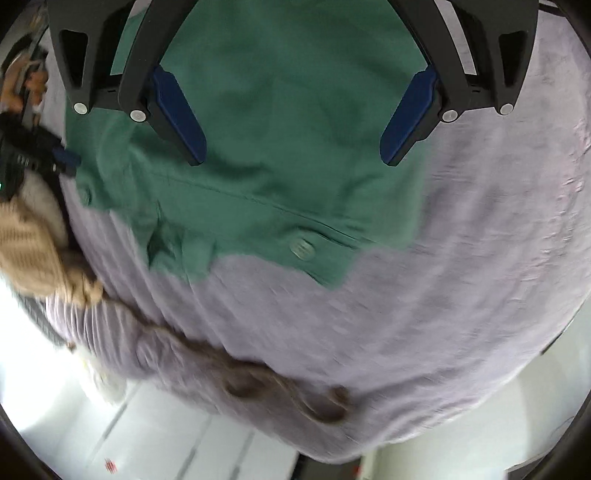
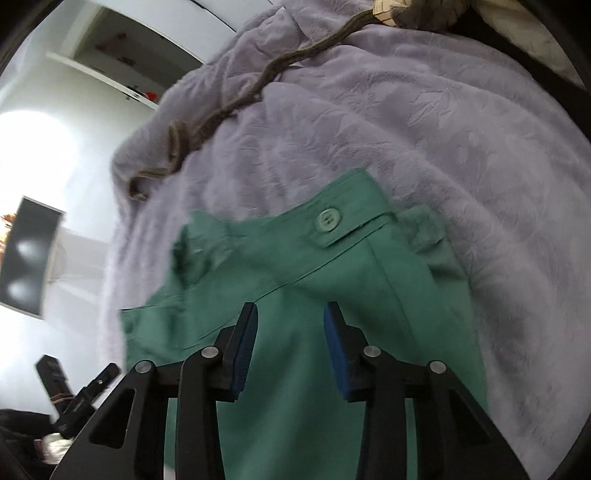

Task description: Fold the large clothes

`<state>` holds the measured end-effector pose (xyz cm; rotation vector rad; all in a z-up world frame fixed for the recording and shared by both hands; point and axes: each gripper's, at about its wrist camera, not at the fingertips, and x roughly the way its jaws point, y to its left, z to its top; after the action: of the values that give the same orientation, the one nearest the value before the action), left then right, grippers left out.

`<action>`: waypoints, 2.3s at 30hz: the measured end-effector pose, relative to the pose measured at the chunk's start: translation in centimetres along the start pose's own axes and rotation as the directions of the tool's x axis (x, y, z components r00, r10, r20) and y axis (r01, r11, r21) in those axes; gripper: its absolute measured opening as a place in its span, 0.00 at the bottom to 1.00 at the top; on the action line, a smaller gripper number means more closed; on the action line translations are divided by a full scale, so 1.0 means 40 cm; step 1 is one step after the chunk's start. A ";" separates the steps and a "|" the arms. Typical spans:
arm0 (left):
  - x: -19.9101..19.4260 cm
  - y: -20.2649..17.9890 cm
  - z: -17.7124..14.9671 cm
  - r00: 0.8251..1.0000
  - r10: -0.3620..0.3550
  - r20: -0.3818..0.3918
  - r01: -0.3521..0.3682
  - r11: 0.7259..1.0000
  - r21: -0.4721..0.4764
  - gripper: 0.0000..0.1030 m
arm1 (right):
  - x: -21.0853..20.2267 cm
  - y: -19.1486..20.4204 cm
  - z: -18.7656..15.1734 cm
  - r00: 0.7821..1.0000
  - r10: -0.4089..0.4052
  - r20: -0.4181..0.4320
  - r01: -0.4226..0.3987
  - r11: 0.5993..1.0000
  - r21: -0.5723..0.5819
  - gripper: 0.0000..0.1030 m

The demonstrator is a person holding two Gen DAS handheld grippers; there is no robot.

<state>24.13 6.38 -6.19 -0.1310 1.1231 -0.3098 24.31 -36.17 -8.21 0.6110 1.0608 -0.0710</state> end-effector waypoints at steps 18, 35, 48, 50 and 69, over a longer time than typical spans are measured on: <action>0.129 0.061 0.043 0.956 0.292 0.023 -0.289 0.954 -0.076 0.92 | -0.003 -0.016 0.046 0.974 -0.209 0.087 0.222 0.957 -0.188 0.04; 0.007 0.144 -0.032 0.967 0.242 -0.080 -0.248 0.967 -0.065 0.97 | -0.151 -0.036 -0.164 0.985 -0.171 0.019 0.172 0.979 -0.112 0.18; -0.084 0.214 -0.168 0.980 0.125 -0.152 -0.137 0.988 -0.072 0.97 | -0.220 -0.053 -0.361 0.995 0.046 -0.090 -0.027 0.978 0.206 0.54; -0.114 0.236 -0.176 0.986 0.073 -0.148 -0.086 0.993 -0.086 0.97 | -0.192 0.027 -0.422 0.978 0.157 -0.137 -0.128 0.973 0.194 0.57; -0.115 0.207 -0.229 0.953 -0.179 -0.245 0.189 0.982 0.019 0.24 | 0.162 0.397 -0.690 0.841 0.460 -0.286 -0.313 0.844 0.436 0.08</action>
<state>15.54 16.15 -8.31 -0.1641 1.3491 -0.5267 11.03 -7.59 -16.07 1.2241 1.2872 0.2244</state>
